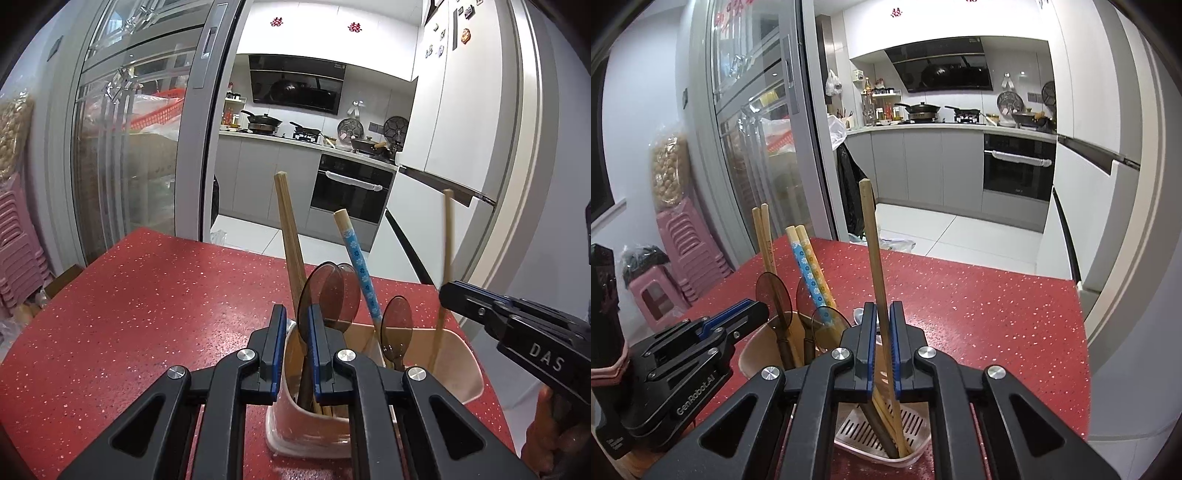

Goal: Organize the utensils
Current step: 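Lift the chopstick and spoon and lower both into the beige holder, then open the right tool releasing the chopstick while the left tool releases the spoon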

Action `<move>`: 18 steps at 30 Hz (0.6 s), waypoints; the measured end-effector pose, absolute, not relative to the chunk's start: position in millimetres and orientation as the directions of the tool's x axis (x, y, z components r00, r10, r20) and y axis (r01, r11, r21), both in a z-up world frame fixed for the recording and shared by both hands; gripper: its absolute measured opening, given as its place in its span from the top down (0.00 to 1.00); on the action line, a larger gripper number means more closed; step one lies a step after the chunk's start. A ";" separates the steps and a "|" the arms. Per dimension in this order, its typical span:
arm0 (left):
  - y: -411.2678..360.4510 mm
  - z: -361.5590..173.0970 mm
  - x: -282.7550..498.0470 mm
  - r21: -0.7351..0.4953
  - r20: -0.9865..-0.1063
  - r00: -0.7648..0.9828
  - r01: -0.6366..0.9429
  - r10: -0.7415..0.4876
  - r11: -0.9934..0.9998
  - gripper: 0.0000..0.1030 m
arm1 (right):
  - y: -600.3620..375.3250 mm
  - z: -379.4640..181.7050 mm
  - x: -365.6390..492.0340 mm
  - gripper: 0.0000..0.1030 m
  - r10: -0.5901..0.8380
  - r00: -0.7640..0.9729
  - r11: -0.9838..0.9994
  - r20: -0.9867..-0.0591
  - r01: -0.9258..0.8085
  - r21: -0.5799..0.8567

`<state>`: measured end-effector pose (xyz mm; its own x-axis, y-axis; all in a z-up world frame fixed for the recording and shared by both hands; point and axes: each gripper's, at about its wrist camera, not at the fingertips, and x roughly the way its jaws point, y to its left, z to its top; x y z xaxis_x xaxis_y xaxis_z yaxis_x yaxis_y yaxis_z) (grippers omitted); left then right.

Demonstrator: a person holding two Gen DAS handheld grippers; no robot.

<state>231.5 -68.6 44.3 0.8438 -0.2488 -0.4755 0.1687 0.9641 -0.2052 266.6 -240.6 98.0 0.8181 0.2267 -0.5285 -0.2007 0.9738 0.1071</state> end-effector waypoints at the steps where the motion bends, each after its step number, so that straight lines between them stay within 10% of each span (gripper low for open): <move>1: -67.6 45.2 230.4 -0.205 -0.477 0.843 0.169 -0.249 0.964 0.64 | -240.7 98.0 267.1 0.90 0.230 0.814 0.973 -0.533 -0.202 0.112; 4: -66.1 48.5 226.9 -0.205 -0.484 0.838 0.172 -0.252 0.964 0.64 | -241.7 98.8 266.9 0.65 0.239 0.808 0.971 -0.538 -0.202 0.127; 18: -49.6 36.1 181.2 -0.149 -0.590 0.772 0.182 -0.235 0.972 0.64 | -240.2 105.1 225.1 0.47 0.272 0.788 0.962 -0.552 -0.214 0.169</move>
